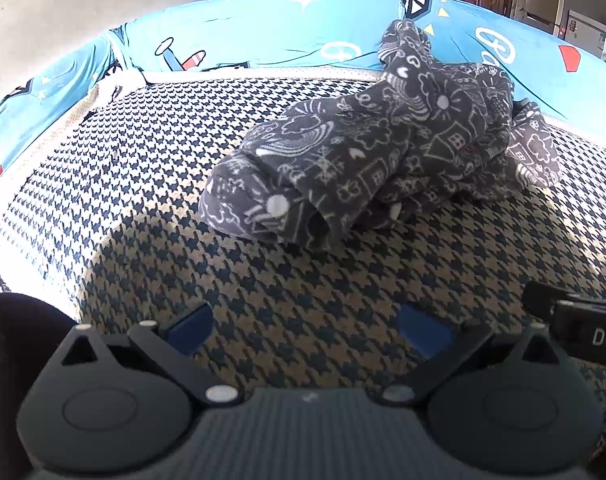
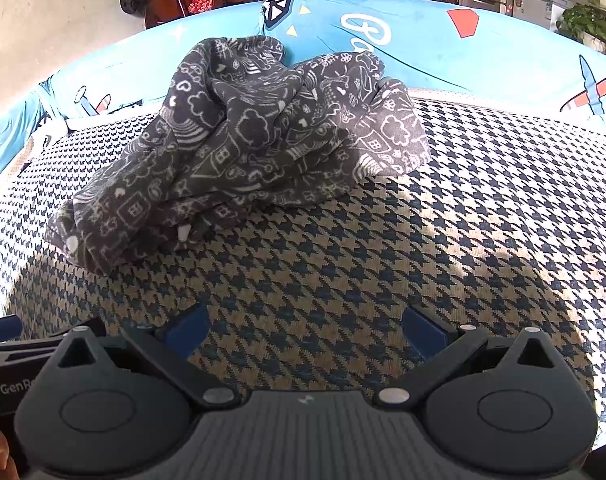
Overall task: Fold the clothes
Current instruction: 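Pull both grippers back from the grey blanket to face it, then open the left gripper while opening the right gripper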
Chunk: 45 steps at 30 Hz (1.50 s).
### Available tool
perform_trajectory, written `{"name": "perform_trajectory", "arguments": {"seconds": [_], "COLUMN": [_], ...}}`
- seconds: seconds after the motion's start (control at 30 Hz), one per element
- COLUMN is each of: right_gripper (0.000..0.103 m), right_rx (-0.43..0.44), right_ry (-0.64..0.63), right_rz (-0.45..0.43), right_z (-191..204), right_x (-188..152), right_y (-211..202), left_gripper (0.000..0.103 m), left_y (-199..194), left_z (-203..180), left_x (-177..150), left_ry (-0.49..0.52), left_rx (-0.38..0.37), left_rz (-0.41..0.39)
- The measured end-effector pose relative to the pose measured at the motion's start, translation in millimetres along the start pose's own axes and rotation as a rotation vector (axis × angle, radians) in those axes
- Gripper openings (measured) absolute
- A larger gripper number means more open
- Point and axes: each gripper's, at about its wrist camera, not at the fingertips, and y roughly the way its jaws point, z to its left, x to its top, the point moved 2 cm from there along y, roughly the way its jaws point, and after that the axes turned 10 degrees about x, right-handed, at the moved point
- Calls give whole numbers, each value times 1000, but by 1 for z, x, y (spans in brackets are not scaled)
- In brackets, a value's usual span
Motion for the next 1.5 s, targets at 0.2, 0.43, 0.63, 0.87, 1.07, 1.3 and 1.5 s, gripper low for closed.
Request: {"name": "perform_trajectory", "arguments": {"seconds": [0.2, 0.43, 0.63, 0.87, 1.07, 1.3, 1.5], "right_gripper": [103, 76, 53, 39, 15, 16, 47], "right_rx": [-1, -14, -13, -5, 9, 6, 1], "right_ry": [3, -25, -11, -4, -34, -62, -36], "right_rz": [3, 10, 6, 6, 29, 39, 42], "right_z": [0, 4, 1, 0, 7, 13, 7], "right_x": [0, -2, -2, -1, 0, 7, 20], "right_y": [2, 5, 5, 7, 15, 23, 28], "left_gripper": [103, 91, 61, 28, 16, 37, 83], "left_y": [1, 0, 7, 14, 19, 23, 26], "left_z": [-1, -5, -6, -8, -10, -12, -14], "left_x": [1, 3, 4, 12, 22, 33, 48], "left_ry": [11, 28, 29, 48, 52, 67, 70], "left_rx": [-1, -14, -26, -37, -58, -45, -45], "left_rz": [-2, -23, 6, 13, 5, -35, -76]}}
